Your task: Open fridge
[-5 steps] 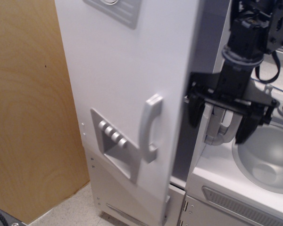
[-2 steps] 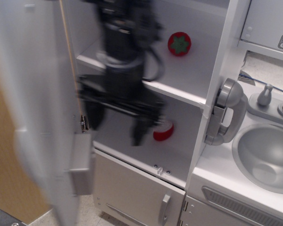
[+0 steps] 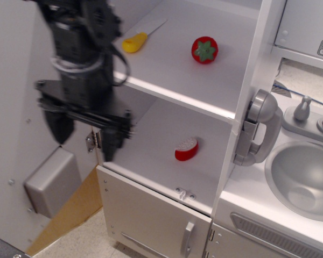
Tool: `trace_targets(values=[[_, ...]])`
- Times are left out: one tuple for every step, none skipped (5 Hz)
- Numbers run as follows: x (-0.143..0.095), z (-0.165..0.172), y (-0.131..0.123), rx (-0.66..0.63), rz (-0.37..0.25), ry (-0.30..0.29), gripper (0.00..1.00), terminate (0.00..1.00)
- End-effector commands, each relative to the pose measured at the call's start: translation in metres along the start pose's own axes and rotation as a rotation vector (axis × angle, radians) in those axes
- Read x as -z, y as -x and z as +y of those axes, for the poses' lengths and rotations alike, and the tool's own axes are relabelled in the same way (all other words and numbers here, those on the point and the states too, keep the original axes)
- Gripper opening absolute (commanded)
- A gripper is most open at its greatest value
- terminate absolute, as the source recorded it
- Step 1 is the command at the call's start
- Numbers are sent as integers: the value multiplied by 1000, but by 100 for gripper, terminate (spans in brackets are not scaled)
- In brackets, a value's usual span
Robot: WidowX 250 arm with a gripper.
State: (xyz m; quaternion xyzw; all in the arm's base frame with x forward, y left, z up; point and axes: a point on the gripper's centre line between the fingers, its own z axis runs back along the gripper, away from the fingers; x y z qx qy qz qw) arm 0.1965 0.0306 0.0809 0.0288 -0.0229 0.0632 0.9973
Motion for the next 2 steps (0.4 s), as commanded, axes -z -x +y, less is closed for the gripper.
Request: trace_targets(values=[[-4,47,-15,-73,26,-48,100,0],[-4,57,-19,-89,67,-34,100,100]])
